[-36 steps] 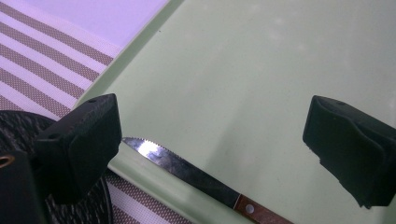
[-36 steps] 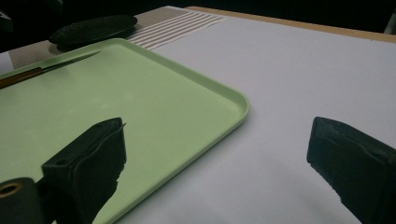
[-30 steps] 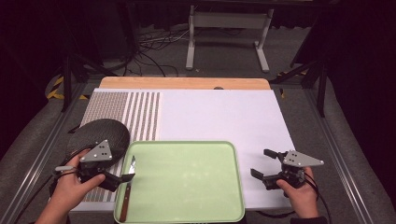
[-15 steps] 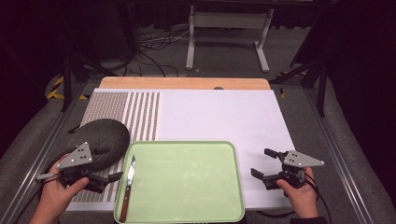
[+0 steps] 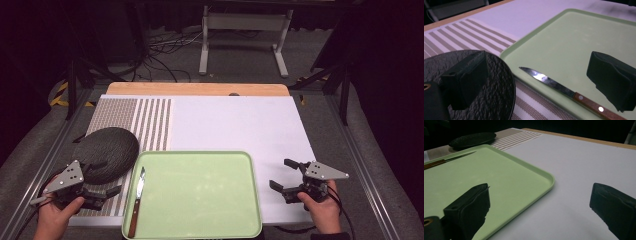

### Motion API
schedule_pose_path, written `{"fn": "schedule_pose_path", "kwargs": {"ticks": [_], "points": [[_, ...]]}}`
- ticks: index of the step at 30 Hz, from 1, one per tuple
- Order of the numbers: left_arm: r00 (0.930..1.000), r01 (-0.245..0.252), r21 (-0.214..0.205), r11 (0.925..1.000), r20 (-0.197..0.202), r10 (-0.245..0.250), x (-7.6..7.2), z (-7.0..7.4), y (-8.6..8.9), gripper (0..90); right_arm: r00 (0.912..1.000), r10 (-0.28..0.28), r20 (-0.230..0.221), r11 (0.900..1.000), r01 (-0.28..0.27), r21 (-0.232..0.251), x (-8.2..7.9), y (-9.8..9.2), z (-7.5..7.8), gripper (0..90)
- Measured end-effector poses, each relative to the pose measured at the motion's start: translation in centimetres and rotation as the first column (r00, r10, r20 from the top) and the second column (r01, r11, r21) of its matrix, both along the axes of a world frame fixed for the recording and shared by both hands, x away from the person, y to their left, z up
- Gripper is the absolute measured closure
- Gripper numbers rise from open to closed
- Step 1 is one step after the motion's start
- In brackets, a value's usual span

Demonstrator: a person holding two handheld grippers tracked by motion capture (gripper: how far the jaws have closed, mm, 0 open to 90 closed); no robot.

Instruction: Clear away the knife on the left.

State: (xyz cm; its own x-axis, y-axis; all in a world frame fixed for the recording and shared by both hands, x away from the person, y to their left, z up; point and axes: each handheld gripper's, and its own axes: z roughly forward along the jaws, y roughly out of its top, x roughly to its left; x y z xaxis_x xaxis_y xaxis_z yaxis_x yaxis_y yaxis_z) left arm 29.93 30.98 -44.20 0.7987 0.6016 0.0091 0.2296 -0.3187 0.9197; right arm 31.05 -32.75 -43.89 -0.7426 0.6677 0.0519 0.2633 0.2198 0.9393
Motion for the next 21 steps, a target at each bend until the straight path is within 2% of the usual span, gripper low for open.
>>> {"fn": "schedule_pose_path", "kwargs": {"ticks": [4, 5, 8, 14, 16, 18, 20, 21], "points": [[1.0, 0.0, -0.003, 1.0, -0.008, 0.0, 0.0, -0.7, 0.6, 5.0, 1.0, -0.001, 0.004, 1.0, 0.001, 0.002, 0.0, 0.0, 0.0, 3.6], [0.9998, 0.001, -0.018, 0.9998, -0.018, -0.001, -0.1, -0.9, 0.7, 5.0, 1.0, -0.003, 0.005, 1.0, 0.003, 0.004, -0.1, -0.1, 0.0, 3.6], [0.9992, -0.001, -0.031, 0.9995, -0.039, 0.0, -0.1, -1.3, 1.1, 5.0, 1.0, -0.004, 0.007, 1.0, 0.004, 0.008, 0.0, -0.2, 0.0, 3.6], [0.9984, -0.009, -0.005, 0.9999, -0.056, 0.009, 0.3, -2.5, 1.7, 5.0, 0.9999, -0.007, 0.008, 0.9999, 0.007, 0.011, -0.2, -0.2, -0.1, 3.6], [0.9971, -0.015, -0.028, 0.9995, -0.076, 0.013, 0.2, -2.9, 1.7, 5.1, 0.9999, -0.006, 0.009, 0.9999, 0.006, 0.01, -0.2, -0.2, -0.2, 3.5], [0.997, -0.016, -0.038, 0.9991, -0.077, 0.013, 0.2, -2.9, 1.7, 5.0, 0.9999, -0.007, 0.011, 0.9999, 0.007, 0.01, -0.2, -0.3, -0.1, 3.6], [0.9979, -0.01, -0.024, 0.9996, -0.065, 0.009, 0.3, -2.9, 1.6, 5.0, 0.9999, -0.008, 0.013, 0.9999, 0.007, 0.01, -0.3, -0.3, -0.1, 3.6], [0.9973, -0.013, -0.029, 0.9995, -0.072, 0.011, 0.2, -2.9, 1.5, 5.0, 0.9999, -0.008, 0.013, 0.9999, 0.008, 0.01, -0.3, -0.3, -0.1, 3.6]]}}
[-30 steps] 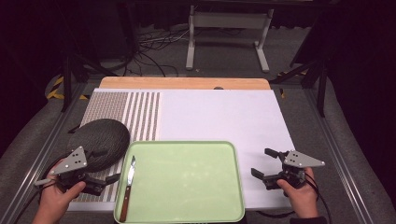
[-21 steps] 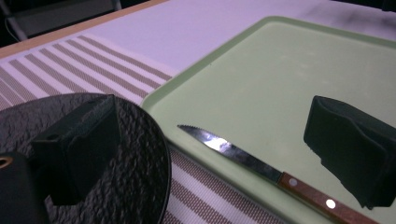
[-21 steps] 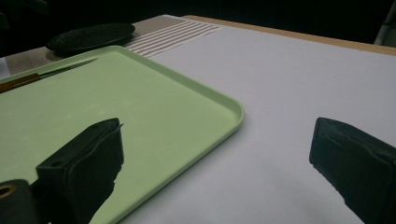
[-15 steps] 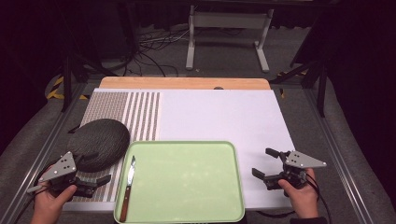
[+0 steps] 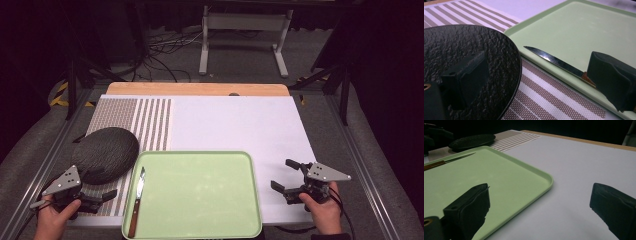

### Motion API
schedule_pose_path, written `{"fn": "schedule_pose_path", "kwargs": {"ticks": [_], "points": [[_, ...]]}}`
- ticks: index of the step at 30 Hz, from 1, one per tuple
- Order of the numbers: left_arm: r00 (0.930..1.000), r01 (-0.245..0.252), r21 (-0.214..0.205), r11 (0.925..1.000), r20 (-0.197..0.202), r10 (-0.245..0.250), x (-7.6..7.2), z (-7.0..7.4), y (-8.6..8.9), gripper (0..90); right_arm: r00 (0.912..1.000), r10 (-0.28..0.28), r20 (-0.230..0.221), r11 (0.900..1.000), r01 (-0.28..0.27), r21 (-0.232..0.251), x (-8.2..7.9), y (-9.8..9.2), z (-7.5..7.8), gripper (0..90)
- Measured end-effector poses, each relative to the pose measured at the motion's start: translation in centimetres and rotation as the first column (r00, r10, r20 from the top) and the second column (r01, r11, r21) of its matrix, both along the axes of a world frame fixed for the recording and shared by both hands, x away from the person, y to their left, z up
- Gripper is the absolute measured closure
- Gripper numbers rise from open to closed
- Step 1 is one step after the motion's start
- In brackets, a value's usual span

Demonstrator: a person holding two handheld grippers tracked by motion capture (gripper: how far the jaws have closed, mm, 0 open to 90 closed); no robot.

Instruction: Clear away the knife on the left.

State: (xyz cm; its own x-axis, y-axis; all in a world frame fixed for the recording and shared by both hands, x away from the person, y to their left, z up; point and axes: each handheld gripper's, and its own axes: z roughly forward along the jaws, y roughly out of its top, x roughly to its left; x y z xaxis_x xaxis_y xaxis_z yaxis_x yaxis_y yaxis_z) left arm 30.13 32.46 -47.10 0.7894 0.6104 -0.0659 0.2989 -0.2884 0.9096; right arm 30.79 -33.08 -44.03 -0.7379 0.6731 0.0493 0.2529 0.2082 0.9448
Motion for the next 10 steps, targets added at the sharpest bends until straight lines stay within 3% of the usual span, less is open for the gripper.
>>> {"fn": "schedule_pose_path", "kwargs": {"ticks": [4, 10], "points": [[0.9999, 0.008, 0.007, 0.9999, 0.009, -0.009, 0.02, 0.06, -0.03, 4.9, 1.0, 0.002, 0.001, 1.0, -0.002, 0.0, -0.02, 0.0, -0.01, 3.6], [0.9999, 0.004, -0.039, 0.9992, 0.01, -0.003, -0.08, 0.14, 0.01, 4.7, 1.0, -0.002, -0.001, 1.0, 0.002, -0.001, 0.02, -0.03, -0.05, 3.6]]}}
